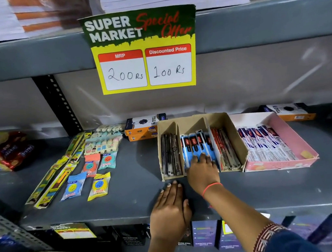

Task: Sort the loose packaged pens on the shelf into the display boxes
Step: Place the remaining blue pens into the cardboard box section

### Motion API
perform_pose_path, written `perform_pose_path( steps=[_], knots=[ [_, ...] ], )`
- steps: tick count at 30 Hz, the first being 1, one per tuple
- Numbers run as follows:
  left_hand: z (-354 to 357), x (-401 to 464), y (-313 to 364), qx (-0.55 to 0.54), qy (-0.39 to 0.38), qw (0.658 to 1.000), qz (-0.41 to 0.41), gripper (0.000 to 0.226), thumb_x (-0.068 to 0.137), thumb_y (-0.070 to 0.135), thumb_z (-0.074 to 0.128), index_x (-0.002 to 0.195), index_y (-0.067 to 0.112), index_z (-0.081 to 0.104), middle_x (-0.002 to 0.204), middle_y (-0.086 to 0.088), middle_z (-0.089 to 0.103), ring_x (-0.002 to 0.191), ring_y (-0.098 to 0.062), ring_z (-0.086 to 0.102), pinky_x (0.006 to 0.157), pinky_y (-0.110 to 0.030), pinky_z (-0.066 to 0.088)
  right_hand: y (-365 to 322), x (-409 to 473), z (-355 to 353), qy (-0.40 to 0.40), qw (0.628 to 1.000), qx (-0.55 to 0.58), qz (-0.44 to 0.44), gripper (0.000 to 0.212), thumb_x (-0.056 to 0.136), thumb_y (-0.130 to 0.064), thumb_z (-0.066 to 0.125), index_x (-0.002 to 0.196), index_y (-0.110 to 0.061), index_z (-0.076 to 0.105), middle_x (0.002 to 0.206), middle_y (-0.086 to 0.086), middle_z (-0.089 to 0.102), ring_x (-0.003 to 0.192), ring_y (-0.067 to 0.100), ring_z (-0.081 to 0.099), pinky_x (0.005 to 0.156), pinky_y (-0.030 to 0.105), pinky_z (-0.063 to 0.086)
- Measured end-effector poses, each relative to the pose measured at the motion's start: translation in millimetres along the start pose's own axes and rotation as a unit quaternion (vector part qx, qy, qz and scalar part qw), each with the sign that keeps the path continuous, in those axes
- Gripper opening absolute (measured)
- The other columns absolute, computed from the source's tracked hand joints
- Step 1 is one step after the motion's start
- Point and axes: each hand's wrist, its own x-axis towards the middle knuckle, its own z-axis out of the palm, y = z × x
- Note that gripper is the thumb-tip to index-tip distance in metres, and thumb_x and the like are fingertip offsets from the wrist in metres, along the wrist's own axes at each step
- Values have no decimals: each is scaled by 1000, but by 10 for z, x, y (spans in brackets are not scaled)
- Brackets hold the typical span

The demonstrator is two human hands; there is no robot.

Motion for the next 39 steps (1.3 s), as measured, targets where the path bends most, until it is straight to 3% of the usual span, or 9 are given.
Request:
perform_pose_path(
  steps=[12,16,19,23,27,30,32,36,39],
  knots=[
    [-13,-10,-2,11,-9,1000,-9,69,99,37,9,108,4,68,111,-13,69,99,-25,67,87,-43,51,74,-41,-19,55,997,48,-19,59,100,-33,32,148,0,21,157,21,18,147,33,16,118,40,21],
    [-31,-6,9,1,-27,999,-19,58,97,34,20,106,6,69,109,-11,70,98,-24,68,88,-36,51,175,-139,-232,358,923,92,-107,43,86,-21,51,124,-5,60,131,18,60,124,37,55,99,47,47],
    [-37,1,13,5,-33,999,-27,48,83,32,36,105,6,70,109,-11,70,98,-24,68,97,-30,34,546,-75,-545,469,871,141,-25,46,83,-9,50,128,-4,55,135,20,55,131,41,46,106,53,38],
    [-73,5,33,19,-52,998,-28,52,92,31,27,104,4,70,108,-12,71,97,-25,68,96,-30,30,1213,84,-806,223,935,199,191,60,85,-8,47,144,-9,34,155,16,28,146,35,17,118,52,14],
    [-77,2,34,20,-74,997,-20,73,99,38,5,106,3,69,109,-14,70,99,-27,68,99,-29,29,1568,143,-639,26,958,124,257,46,84,-28,51,125,-8,53,135,19,50,118,40,51,96,50,48],
    [-85,9,32,26,-65,997,-22,74,99,38,4,106,3,69,109,-14,70,99,-27,67,103,-26,24,1546,101,-680,-21,963,143,227,32,90,-29,46,102,-4,63,107,14,64,73,29,63,60,35,57],
    [-109,0,45,32,-67,997,-24,75,99,38,3,105,4,69,108,-13,70,99,-26,68,99,-29,32,1512,94,-712,-26,966,138,219,33,91,-29,47,103,-3,65,99,13,65,62,25,61,48,28,52],
    [-148,-18,73,33,-119,992,-30,74,99,37,3,104,7,70,107,-9,71,99,-21,68,87,-32,51,1472,99,-659,9,967,116,226,38,88,-28,48,118,-7,59,119,17,61,98,35,62,84,45,56],
    [-138,3,79,43,-119,991,-49,57,93,34,21,106,6,69,109,-10,70,101,-22,67,86,-40,51,1477,59,-645,9,963,141,231,34,90,-24,46,116,-5,58,109,15,62,93,36,63,87,48,55]
  ],
)
